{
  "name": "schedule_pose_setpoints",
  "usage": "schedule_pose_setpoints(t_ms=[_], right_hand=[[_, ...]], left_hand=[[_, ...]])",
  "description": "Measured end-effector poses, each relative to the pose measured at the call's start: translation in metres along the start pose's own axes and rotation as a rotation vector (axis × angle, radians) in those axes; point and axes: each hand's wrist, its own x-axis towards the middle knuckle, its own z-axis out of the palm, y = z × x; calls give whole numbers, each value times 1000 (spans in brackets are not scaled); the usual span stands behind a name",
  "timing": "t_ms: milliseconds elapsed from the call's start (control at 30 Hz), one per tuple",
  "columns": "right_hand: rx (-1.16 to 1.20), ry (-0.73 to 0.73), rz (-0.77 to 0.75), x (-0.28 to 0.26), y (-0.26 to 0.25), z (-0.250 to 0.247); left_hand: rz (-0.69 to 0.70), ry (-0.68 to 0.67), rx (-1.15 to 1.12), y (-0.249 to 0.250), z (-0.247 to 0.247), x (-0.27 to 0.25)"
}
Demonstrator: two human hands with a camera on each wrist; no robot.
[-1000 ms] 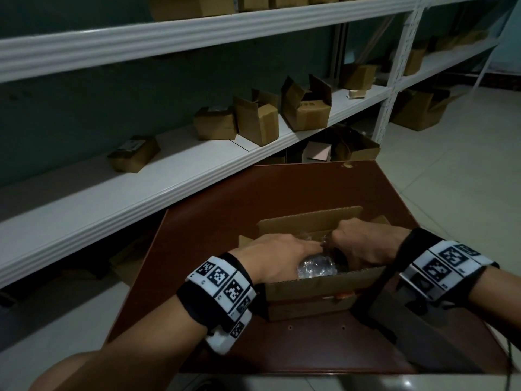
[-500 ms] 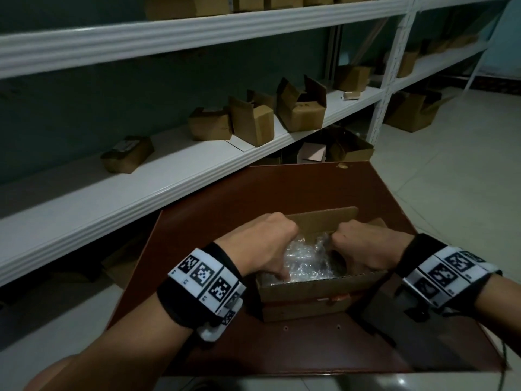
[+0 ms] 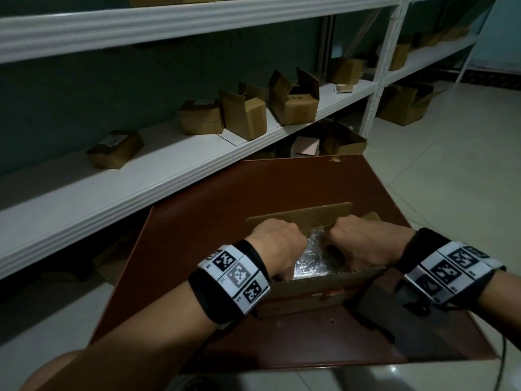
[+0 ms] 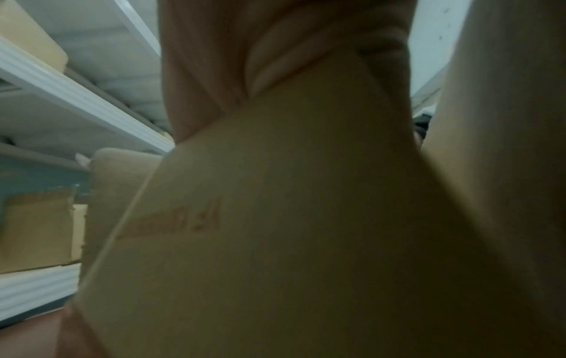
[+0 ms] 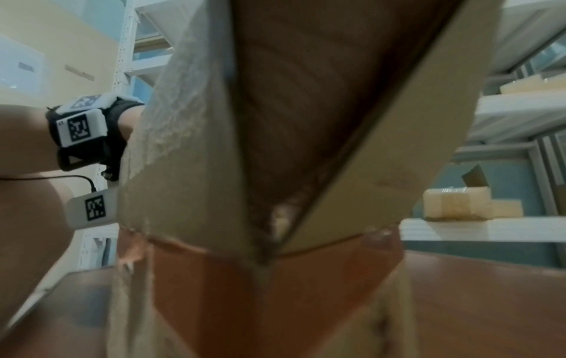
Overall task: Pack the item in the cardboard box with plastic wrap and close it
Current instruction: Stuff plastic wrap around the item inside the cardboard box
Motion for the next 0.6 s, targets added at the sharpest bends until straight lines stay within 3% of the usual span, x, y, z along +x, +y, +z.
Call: schedule_pose_setpoints(t_ms=[433, 600], right_hand=[[-164, 317, -242, -10, 3, -2], [-175, 274, -213, -4, 3, 5]], left_hand=[[19, 27, -75, -23, 7, -13], [56, 93, -58, -15, -2, -19]])
